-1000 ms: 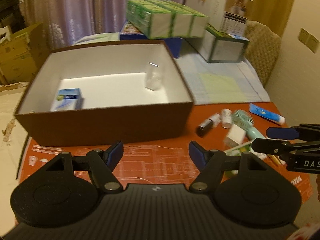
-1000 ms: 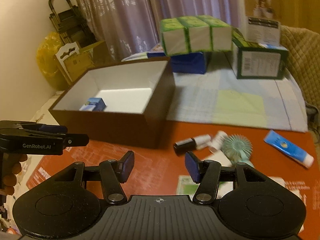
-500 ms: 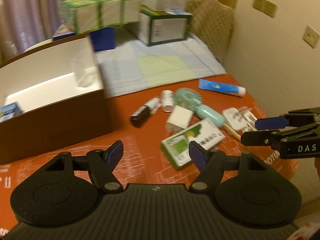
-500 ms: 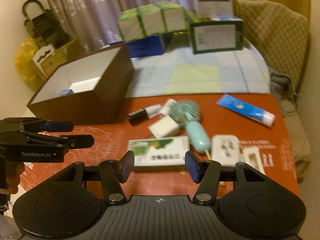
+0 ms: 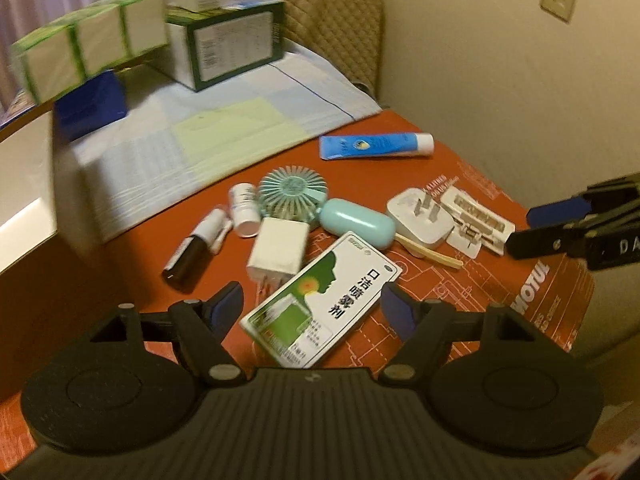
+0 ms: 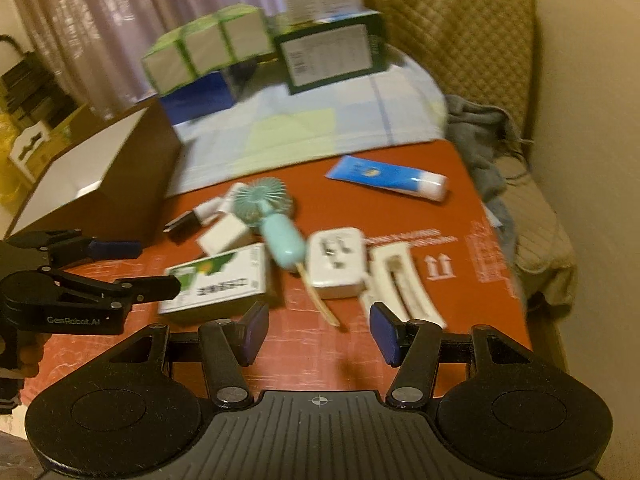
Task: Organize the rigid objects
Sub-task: 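Grasp the green-white spray box with the left tool while the right tool grasps the white clip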
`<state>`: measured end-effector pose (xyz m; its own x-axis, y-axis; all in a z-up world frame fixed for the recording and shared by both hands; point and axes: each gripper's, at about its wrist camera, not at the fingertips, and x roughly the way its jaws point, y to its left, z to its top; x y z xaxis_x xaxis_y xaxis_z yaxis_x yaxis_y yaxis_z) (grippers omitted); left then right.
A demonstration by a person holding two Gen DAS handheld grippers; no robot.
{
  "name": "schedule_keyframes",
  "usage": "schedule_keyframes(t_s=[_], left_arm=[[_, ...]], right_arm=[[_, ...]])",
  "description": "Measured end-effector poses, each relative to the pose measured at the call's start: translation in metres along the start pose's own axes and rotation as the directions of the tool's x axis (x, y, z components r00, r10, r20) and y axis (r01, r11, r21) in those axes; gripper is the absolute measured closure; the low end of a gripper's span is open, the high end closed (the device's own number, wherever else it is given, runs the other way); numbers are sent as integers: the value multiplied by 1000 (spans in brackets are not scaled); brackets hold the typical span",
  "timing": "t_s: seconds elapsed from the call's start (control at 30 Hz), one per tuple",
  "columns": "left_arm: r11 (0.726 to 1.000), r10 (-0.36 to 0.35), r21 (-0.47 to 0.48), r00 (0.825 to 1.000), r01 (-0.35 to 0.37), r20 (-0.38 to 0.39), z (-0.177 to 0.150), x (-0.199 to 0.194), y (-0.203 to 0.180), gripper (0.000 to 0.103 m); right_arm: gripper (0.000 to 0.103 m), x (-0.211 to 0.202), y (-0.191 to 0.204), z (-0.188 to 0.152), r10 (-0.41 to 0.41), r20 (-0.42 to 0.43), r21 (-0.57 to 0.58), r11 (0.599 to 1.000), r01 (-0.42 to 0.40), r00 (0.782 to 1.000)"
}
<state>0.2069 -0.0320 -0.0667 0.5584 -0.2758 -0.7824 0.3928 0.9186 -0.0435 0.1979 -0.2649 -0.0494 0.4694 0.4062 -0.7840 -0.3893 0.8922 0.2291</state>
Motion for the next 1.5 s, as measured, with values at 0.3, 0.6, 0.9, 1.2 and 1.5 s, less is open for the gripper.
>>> schedule_keyframes(t_s=[0.3, 0.6, 0.9, 1.2, 1.5], left_arm=[[1000, -19, 19, 997, 21, -76, -1, 38, 5, 29], [1000, -27, -3, 996, 27, -87, -6, 41, 3, 26], [999, -48, -22, 994, 46, -100, -12, 37, -10, 27], [997, -72, -46, 988, 66, -136, -15, 40, -30, 30], [999, -18, -52, 990, 11, -143, 1, 56, -34, 35]], right_arm=[[50, 14, -30, -5, -85, -2, 13, 996, 85, 996], [50, 46, -39, -6, -110, -3, -114, 987, 109, 994], [66, 56, -34, -17, -97, 6, -216, 972, 96, 995], [76, 43, -34, -31, -87, -44, -169, 982, 79, 995], [52, 39, -25, -35, -76, -65, -142, 988, 66, 995]])
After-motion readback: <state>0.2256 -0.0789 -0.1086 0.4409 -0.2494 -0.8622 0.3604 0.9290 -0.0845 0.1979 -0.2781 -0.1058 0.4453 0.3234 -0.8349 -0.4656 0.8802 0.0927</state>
